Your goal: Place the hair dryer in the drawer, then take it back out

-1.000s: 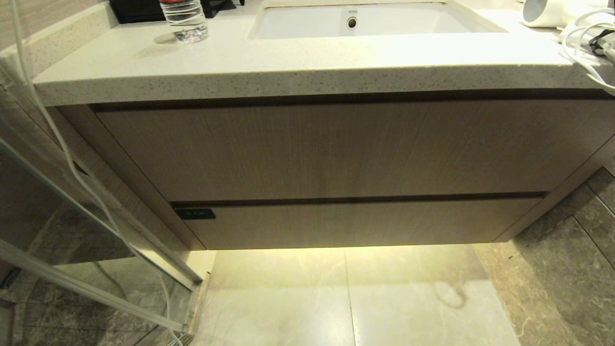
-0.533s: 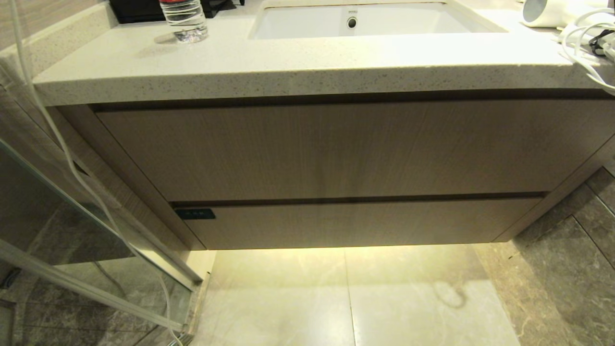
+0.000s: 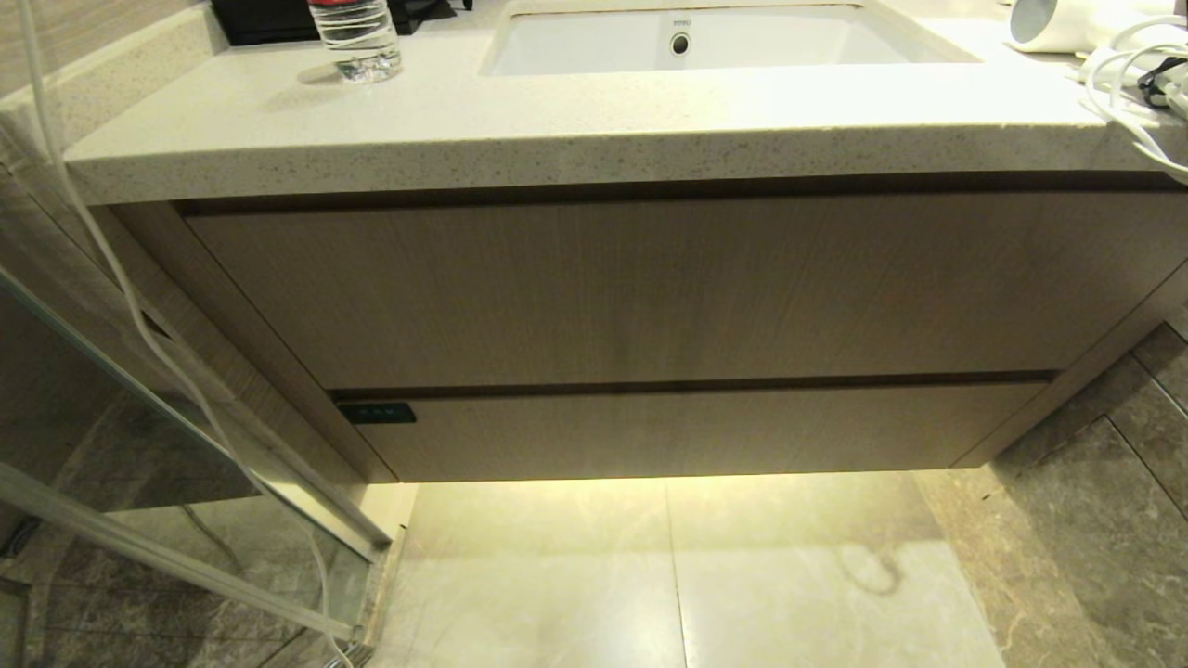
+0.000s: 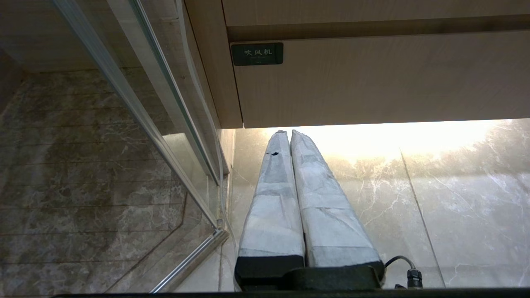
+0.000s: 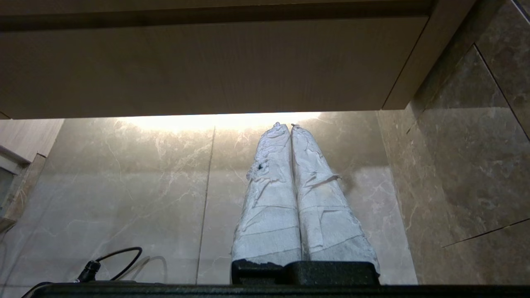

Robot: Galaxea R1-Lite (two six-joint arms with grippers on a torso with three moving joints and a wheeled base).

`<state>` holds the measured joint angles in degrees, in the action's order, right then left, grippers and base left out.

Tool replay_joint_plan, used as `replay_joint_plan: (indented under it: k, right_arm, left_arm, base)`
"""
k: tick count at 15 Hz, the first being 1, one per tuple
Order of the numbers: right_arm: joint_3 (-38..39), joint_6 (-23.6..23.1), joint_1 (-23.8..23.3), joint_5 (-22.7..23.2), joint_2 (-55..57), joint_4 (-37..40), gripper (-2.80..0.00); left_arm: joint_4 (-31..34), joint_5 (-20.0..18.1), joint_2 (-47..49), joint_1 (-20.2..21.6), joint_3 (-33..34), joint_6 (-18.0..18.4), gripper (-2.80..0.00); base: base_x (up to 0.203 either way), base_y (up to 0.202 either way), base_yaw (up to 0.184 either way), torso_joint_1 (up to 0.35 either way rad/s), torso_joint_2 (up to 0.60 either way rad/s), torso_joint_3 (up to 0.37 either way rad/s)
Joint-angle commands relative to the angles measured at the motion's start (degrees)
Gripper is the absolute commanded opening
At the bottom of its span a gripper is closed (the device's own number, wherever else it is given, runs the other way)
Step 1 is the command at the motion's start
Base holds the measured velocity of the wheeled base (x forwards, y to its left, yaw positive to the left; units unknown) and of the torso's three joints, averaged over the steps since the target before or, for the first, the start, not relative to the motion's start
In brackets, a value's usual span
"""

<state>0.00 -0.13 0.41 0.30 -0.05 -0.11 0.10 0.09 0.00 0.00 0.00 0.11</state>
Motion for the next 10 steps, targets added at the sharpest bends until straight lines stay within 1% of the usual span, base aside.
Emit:
replay_joint_plan:
  k: [1,10]
  right_arm:
    - [0.00,0.05,0.02,0.05,0.14,0.11,-2.80]
    - [0.00,0.49,0.02,-0.04,0.14,0.02,-2.80]
  left_arm:
    - [-0.01,0.00,0.00,0.00,0.00,0.02,-2.80]
    - [-0.01,0.00,0.00,0.00,0.00,-0.02,-2.80]
  base:
    - [0.000,0.000,0.000,0.000,0.00,0.000]
    - [0.000,0.000,0.000,0.000,0.00,0.000]
